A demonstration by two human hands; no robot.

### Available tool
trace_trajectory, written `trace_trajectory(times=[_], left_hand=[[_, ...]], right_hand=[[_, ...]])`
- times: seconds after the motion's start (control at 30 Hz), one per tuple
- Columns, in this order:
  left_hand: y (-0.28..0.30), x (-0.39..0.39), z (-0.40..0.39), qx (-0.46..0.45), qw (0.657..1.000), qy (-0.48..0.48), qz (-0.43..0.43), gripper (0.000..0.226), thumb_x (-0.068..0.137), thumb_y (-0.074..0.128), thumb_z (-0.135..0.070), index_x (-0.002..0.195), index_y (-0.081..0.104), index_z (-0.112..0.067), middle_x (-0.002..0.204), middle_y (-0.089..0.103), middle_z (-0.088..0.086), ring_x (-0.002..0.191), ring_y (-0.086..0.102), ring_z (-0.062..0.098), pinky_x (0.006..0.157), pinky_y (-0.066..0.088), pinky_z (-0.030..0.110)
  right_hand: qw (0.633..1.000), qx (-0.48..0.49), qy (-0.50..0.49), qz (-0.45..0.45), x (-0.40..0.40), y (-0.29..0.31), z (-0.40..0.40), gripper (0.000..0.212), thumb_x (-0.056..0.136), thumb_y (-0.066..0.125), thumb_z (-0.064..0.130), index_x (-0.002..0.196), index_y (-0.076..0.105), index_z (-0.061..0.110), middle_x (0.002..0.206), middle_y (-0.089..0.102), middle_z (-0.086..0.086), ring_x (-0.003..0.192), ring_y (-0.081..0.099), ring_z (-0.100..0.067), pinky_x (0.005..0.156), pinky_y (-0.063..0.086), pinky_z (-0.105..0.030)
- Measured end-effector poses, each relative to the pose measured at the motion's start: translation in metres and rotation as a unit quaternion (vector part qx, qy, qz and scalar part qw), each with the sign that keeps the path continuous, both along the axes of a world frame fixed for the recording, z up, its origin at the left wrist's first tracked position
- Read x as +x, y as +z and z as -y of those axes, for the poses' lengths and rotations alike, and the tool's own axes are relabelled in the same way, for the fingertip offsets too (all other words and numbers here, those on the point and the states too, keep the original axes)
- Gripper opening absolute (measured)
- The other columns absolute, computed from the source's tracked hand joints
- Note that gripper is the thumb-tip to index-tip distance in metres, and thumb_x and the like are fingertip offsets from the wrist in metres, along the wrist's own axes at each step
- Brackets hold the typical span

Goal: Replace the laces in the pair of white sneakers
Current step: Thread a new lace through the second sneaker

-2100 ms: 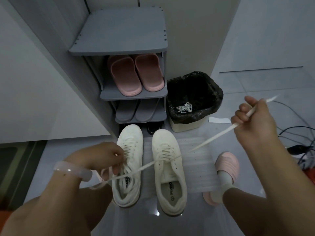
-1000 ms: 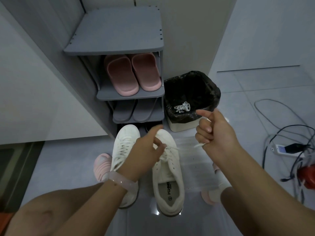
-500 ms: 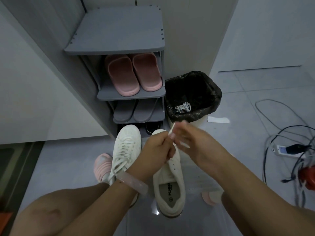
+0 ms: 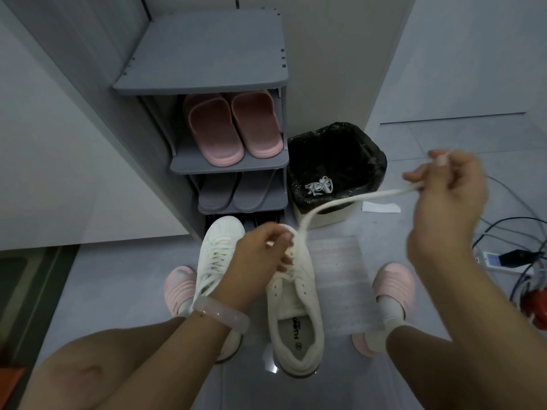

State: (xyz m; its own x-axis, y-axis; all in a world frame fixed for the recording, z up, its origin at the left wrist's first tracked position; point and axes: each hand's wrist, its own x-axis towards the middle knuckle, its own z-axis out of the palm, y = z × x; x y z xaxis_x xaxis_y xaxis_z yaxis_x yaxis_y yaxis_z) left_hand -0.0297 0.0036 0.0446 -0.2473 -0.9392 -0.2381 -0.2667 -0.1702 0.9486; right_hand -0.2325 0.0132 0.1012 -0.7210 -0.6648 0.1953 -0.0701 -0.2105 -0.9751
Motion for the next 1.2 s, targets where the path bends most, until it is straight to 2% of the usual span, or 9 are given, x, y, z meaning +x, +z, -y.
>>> trace_trajectory(times=[0.07,0.13,0.23,0.3,0.43,0.67,0.97,1.1,1.2], left_hand=[[-0.004,0.006,0.001,0.066,0.989,-0.068,0.115,0.024,0.093,0.05,-0.015,0.072,0.063,-0.014,0.068,0.065,0.0,0.042,0.055,0.005,0.045,0.048,0.017],[-0.011,0.005,-0.005,0.121,0.966,-0.142,0.178,0.026,0.093,0.05,-0.016,0.072,0.063,-0.007,0.062,0.064,0.003,0.038,0.054,0.005,0.043,0.047,0.016],[-0.022,0.001,-0.012,0.107,0.96,-0.148,0.212,0.027,0.091,0.053,-0.021,0.07,0.062,-0.007,0.06,0.062,0.003,0.042,0.056,0.007,0.048,0.05,0.018],[-0.029,0.0,-0.011,0.038,0.943,-0.171,0.282,0.027,0.088,0.058,-0.03,0.076,0.067,-0.008,0.068,0.064,0.001,0.054,0.056,0.007,0.054,0.046,0.018],[-0.038,0.003,-0.014,0.03,0.928,-0.214,0.305,0.026,0.08,0.064,-0.043,0.073,0.067,-0.018,0.069,0.06,-0.007,0.065,0.052,0.003,0.056,0.036,0.015],[-0.046,0.0,-0.015,0.032,0.941,-0.199,0.272,0.033,0.081,0.066,-0.032,0.11,0.065,-0.016,0.084,0.051,-0.009,0.074,0.046,0.003,0.059,0.031,0.011],[-0.046,0.002,-0.014,0.044,0.954,-0.189,0.229,0.021,0.084,0.059,-0.012,0.1,0.072,-0.015,0.092,0.069,0.002,0.075,0.054,0.007,0.067,0.039,0.015],[-0.049,0.003,-0.014,0.036,0.955,-0.194,0.221,0.018,0.082,0.063,-0.014,0.095,0.074,-0.02,0.077,0.065,-0.007,0.064,0.052,-0.003,0.056,0.036,0.002],[-0.051,0.003,-0.015,0.034,0.958,-0.181,0.22,0.018,0.083,0.064,-0.02,0.097,0.074,-0.025,0.085,0.069,-0.006,0.075,0.057,0.001,0.062,0.038,0.005]], right_hand=[[0.989,0.022,0.05,-0.138,-0.007,0.002,-0.005,0.026,0.095,0.041,0.013,0.086,0.053,0.034,0.064,0.056,0.011,0.06,0.054,-0.001,0.066,0.044,-0.009],[0.936,0.143,0.199,-0.254,0.001,-0.009,-0.012,0.027,0.095,0.044,0.01,0.088,0.058,0.033,0.065,0.057,0.009,0.059,0.053,-0.005,0.055,0.04,-0.007],[0.739,0.307,0.378,-0.465,0.017,-0.04,-0.021,0.019,0.094,0.046,0.013,0.106,0.055,0.024,0.078,0.064,0.004,0.073,0.059,-0.016,0.067,0.046,-0.022],[0.656,0.339,0.42,-0.528,0.026,-0.059,-0.027,0.015,0.095,0.043,0.021,0.11,0.048,0.022,0.092,0.065,-0.002,0.083,0.058,-0.021,0.072,0.046,-0.03],[0.589,0.35,0.458,-0.567,0.038,-0.079,-0.037,0.017,0.097,0.038,0.025,0.106,0.049,0.016,0.101,0.061,-0.006,0.087,0.057,-0.022,0.069,0.042,-0.031],[0.617,0.33,0.424,-0.575,0.043,-0.081,-0.034,0.017,0.094,0.04,0.025,0.101,0.052,0.015,0.095,0.061,-0.004,0.085,0.057,-0.021,0.063,0.033,-0.027],[0.616,0.315,0.421,-0.586,0.05,-0.093,-0.036,0.018,0.095,0.037,0.021,0.097,0.052,0.012,0.095,0.061,-0.005,0.082,0.055,-0.021,0.066,0.038,-0.03],[0.657,0.335,0.416,-0.532,0.052,-0.096,-0.04,0.015,0.096,0.04,0.025,0.1,0.05,0.015,0.095,0.061,-0.004,0.083,0.055,-0.019,0.064,0.036,-0.027],[0.698,0.374,0.408,-0.454,0.045,-0.092,-0.037,0.012,0.095,0.044,0.023,0.098,0.051,0.015,0.093,0.062,-0.005,0.08,0.057,-0.02,0.066,0.042,-0.029]])
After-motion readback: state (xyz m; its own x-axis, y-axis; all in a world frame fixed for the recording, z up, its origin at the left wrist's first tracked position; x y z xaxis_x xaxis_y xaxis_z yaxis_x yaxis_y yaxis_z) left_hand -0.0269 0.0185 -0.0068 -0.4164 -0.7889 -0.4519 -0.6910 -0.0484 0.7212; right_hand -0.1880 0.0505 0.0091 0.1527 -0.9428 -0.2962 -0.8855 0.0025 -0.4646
